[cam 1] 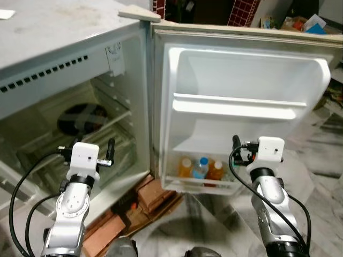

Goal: Restocking fridge

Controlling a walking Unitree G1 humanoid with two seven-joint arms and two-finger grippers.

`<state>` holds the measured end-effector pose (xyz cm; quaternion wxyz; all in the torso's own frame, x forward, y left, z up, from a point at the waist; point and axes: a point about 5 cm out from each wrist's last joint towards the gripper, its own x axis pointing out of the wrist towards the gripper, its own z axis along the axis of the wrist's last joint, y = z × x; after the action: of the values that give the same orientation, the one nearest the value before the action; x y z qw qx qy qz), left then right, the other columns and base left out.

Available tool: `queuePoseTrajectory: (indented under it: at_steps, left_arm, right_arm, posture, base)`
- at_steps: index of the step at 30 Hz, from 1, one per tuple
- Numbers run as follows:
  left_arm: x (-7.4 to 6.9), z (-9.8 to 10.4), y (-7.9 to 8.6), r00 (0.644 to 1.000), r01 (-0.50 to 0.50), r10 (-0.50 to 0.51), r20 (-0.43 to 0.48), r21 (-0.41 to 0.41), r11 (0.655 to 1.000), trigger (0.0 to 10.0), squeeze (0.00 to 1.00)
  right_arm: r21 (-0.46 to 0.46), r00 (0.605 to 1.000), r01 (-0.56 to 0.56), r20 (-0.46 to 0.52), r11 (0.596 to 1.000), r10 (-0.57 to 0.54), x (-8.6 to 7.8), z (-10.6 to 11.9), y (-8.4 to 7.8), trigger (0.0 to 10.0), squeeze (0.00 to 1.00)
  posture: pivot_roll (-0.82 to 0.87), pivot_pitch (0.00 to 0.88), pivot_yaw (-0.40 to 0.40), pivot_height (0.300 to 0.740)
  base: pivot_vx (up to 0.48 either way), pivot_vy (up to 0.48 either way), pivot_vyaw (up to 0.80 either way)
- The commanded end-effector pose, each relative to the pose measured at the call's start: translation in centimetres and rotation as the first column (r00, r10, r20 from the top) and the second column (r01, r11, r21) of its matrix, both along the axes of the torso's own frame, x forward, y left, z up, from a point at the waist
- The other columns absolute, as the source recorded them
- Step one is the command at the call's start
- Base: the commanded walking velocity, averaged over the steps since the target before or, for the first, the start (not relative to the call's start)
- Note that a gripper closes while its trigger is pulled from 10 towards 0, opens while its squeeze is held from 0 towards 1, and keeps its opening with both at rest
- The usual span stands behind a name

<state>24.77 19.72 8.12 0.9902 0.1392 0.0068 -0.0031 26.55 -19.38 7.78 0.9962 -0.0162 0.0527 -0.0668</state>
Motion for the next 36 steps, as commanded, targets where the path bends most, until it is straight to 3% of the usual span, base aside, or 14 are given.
queuePoseTrajectory:
  at_steps: [1,11,14,23,29,36]
  left_arm:
    - [0.1,-0.1,0.1,1.000,-0.005,0.005,-0.008,0.009,1.000,10.0,0.00]
    - [0.3,-0.2,-0.2,1.000,0.018,-0.018,-0.004,0.035,0.999,10.0,0.00]
    - [0.5,-0.1,0.0,1.000,0.028,-0.029,0.005,0.067,0.997,10.0,0.00]
    - [0.8,-0.1,-0.1,0.998,0.056,-0.056,-0.011,0.056,0.997,10.0,0.00]
    - [1.0,-0.3,-0.5,0.998,0.068,-0.068,-0.009,0.071,0.995,10.0,0.00]
    - [1.0,-0.3,-0.6,0.997,0.078,-0.078,-0.008,0.071,0.994,10.0,0.00]
  right_arm:
    - [0.003,1.000,0.007,0.009,1.000,-0.007,0.4,0.4,0.0,10.0,0.00]
    - [-0.011,0.999,-0.027,0.025,1.000,0.027,0.7,0.6,0.4,10.0,0.00]
    - [-0.004,0.996,-0.060,0.059,0.998,0.061,1.1,1.2,1.3,10.0,0.00]
    - [0.010,0.991,-0.113,0.069,0.994,0.112,1.3,1.4,1.9,10.0,0.00]
    - [-0.026,0.981,-0.162,0.108,0.987,0.164,1.5,2.1,2.6,10.0,0.00]
    - [-0.026,0.980,-0.151,0.124,0.988,0.153,1.5,2.2,2.4,10.0,0.00]
  posture:
    - [0.04,0.000,-0.048,0.740]
    - [0.04,0.000,-0.044,0.740]
    - [0.04,0.000,-0.043,0.740]
    - [0.04,0.000,-0.041,0.740]
    - [0.04,0.004,-0.041,0.740]
    - [0.04,0.007,-0.039,0.740]
  base:
    - [-0.251,-0.274,0.00]
    - [-0.252,-0.271,0.00]
    - [0.000,-0.300,0.00]
    - [0.000,-0.416,0.00]
    - [0.000,-0.480,0.00]
    - [0.000,-0.472,0.60]
